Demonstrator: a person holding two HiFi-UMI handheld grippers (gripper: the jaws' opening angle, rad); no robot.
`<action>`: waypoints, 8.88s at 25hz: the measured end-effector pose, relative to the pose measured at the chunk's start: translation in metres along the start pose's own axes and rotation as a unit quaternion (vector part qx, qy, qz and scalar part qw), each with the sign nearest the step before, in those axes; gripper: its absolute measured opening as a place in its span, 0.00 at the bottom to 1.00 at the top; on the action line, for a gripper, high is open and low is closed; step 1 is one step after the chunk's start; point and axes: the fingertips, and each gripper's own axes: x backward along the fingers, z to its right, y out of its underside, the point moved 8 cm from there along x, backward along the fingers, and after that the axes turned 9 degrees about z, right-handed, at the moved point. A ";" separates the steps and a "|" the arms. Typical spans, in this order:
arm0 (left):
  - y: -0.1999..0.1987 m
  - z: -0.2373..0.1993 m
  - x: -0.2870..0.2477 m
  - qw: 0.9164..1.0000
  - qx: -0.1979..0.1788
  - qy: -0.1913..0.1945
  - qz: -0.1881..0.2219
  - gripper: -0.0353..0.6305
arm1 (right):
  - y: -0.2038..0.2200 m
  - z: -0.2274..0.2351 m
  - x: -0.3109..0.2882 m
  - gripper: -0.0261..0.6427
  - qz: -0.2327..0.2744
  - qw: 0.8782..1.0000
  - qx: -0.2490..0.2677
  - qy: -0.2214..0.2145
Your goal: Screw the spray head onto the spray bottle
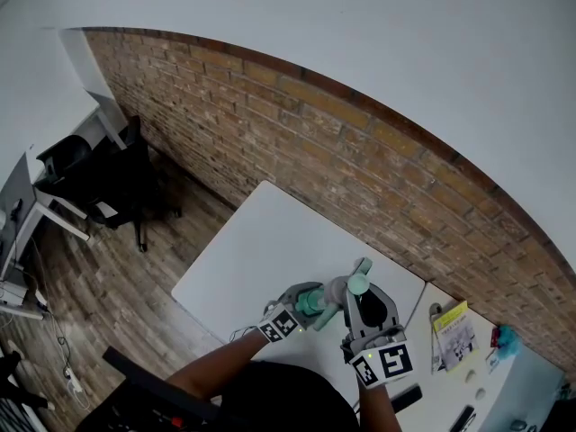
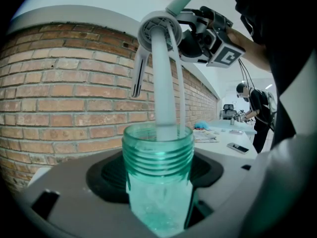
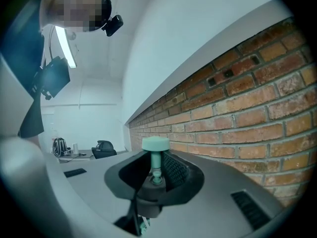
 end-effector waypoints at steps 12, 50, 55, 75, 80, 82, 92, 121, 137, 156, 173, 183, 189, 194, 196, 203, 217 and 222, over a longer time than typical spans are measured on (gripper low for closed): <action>0.002 0.000 0.000 1.000 0.002 -0.001 0.002 0.54 | 0.017 -0.001 -0.004 0.14 -0.011 1.000 0.010 -0.012; -0.005 0.001 0.002 0.989 -0.025 0.146 0.010 0.54 | 0.061 0.012 0.005 0.14 -0.036 0.996 0.001 -0.088; -0.005 0.002 0.002 0.984 -0.025 0.174 0.008 0.54 | 0.061 0.009 0.009 0.14 -0.031 0.993 0.009 -0.112; -0.005 0.010 0.007 0.975 -0.030 0.218 0.005 0.54 | 0.079 -0.007 0.012 0.14 -0.049 0.983 0.026 -0.174; -0.005 0.010 0.006 0.976 -0.033 0.217 0.004 0.54 | 0.085 -0.006 0.014 0.14 -0.056 0.983 0.028 -0.172; -0.005 0.010 0.007 0.976 -0.033 0.216 0.005 0.54 | 0.088 -0.007 0.015 0.14 -0.059 0.983 0.028 -0.169; -0.004 0.012 0.007 0.977 -0.036 0.212 0.009 0.54 | 0.104 -0.013 0.016 0.14 -0.074 0.982 0.037 -0.172; -0.004 0.011 0.006 0.976 -0.033 0.214 0.008 0.54 | 0.128 -0.004 0.020 0.14 -0.065 0.987 0.017 -0.143; -0.003 0.014 0.006 0.981 -0.034 0.189 0.009 0.54 | 0.129 -0.010 0.020 0.14 -0.081 0.973 0.103 -0.188; -0.003 0.016 0.005 0.984 -0.038 0.176 0.014 0.54 | 0.137 -0.007 0.027 0.14 -0.067 0.983 0.048 -0.161; -0.002 0.013 0.003 0.982 -0.043 0.186 0.003 0.55 | 0.131 -0.013 0.028 0.34 -0.078 0.985 0.033 -0.148; 0.013 0.014 0.006 0.985 -0.048 0.165 -0.014 0.63 | 0.130 -0.010 0.038 0.37 -0.069 0.988 0.034 -0.133; 0.013 0.011 0.010 0.986 -0.043 0.163 -0.014 0.67 | 0.130 -0.010 0.046 0.37 -0.060 0.991 0.029 -0.120; 0.016 0.012 0.019 0.987 -0.045 0.153 -0.020 0.67 | 0.133 -0.011 0.056 0.37 -0.058 0.993 0.021 -0.105; 0.018 0.012 0.024 0.988 -0.048 0.146 -0.026 0.68 | 0.130 -0.012 0.060 0.37 -0.052 0.993 0.022 -0.102; 0.003 0.017 0.033 0.991 -0.053 0.121 -0.012 0.76 | 0.125 -0.027 0.078 0.37 -0.054 0.992 0.038 -0.109; 0.028 0.035 0.073 0.997 -0.009 0.067 -0.023 0.79 | 0.116 -0.058 0.124 0.37 -0.015 0.998 0.006 -0.052; 0.027 0.030 0.077 0.999 -0.017 0.051 -0.006 0.81 | 0.114 -0.068 0.132 0.37 -0.002 1.000 0.005 -0.029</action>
